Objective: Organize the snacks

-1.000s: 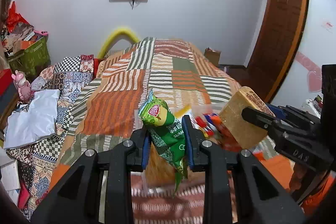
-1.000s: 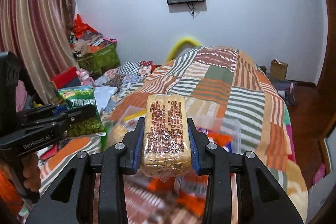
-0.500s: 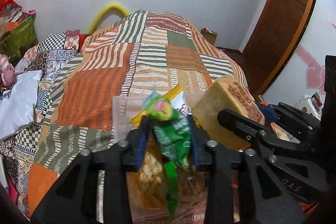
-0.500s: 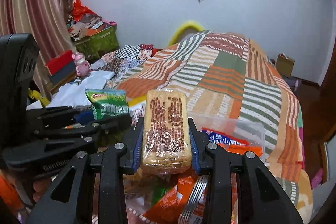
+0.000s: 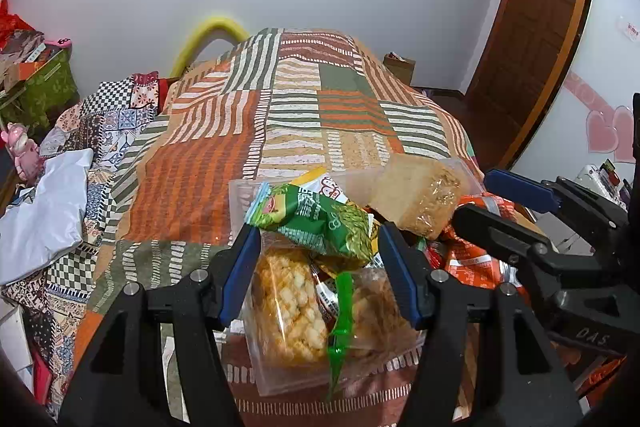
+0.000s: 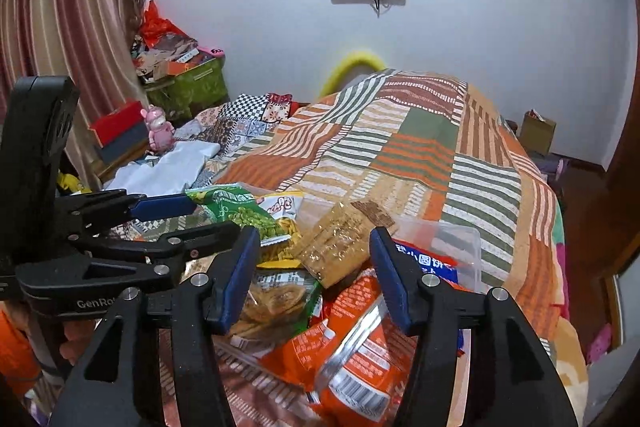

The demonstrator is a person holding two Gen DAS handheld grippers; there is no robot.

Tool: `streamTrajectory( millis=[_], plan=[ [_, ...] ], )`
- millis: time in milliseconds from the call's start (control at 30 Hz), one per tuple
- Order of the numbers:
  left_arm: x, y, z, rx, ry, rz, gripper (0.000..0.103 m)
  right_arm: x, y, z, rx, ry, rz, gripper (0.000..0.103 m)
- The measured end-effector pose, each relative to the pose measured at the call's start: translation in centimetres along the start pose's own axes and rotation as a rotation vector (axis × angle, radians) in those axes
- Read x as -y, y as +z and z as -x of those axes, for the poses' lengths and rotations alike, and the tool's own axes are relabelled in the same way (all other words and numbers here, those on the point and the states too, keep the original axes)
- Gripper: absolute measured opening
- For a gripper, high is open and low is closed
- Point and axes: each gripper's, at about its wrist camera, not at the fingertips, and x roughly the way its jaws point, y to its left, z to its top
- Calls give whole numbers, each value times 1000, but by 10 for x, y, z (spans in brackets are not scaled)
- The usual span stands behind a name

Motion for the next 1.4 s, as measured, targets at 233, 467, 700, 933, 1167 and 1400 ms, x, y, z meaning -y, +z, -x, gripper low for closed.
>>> streamTrajectory(
  millis=[233,467,700,933,1167,1400],
  plan=[
    [5,-4,41,98,14,12,61,5,-1,31,42,-1,-14,53],
    [32,-16,109,254,49,-22,61,-7,-2,88,123,0,17,53],
    [61,-42,180,387,62,-41,79,-20,-12,151,219,10,28,65],
    [83,-69,227,458,84,-60,100,-26,-28,187,269,8,23,80],
    [89,-89,245,485,93,-45,103,-34,-45,204,314,-25,29,98],
    [90,-100,248,493,91,-28,103,-35,-56,207,335,-44,14,103]
  ],
)
